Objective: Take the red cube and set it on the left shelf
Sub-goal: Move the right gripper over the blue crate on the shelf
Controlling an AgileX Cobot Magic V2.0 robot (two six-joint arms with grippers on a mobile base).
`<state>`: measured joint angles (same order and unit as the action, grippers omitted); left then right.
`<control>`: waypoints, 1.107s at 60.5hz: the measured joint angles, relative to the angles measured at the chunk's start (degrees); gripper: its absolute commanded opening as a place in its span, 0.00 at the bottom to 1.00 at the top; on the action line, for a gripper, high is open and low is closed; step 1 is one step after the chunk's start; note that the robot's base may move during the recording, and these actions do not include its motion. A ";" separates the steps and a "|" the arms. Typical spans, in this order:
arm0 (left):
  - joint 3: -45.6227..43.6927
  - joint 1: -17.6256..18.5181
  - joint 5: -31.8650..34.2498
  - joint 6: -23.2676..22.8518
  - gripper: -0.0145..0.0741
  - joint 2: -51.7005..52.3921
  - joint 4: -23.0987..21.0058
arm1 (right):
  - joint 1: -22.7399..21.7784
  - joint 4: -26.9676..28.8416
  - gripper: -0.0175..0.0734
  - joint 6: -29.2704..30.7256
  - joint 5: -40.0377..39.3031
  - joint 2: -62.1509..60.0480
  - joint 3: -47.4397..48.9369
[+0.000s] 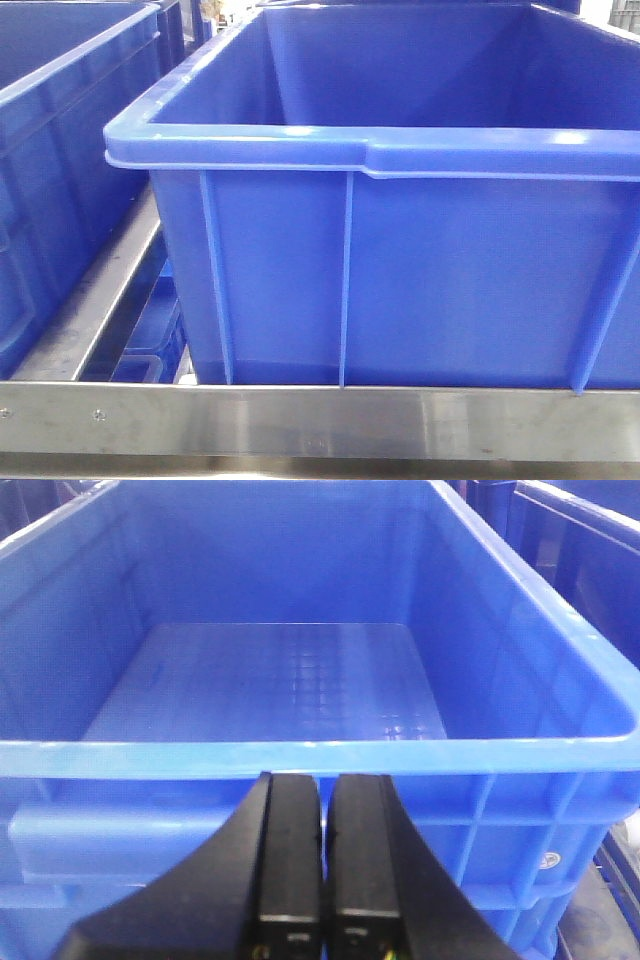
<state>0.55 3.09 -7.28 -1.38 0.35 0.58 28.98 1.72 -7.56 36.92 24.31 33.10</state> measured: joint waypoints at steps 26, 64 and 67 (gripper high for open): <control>0.00 0.00 0.00 0.00 0.28 0.00 0.00 | 0.00 0.00 0.44 0.00 0.95 0.00 0.65; 0.00 0.00 0.00 0.00 0.28 0.00 0.00 | 0.00 -0.21 0.44 0.00 7.61 37.21 31.22; 0.00 0.00 0.00 0.00 0.28 0.00 0.00 | 0.00 -0.59 0.44 0.00 7.62 42.08 32.86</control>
<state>0.55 3.09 -7.28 -1.38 0.35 0.58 28.98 1.12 -7.56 44.54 66.39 65.97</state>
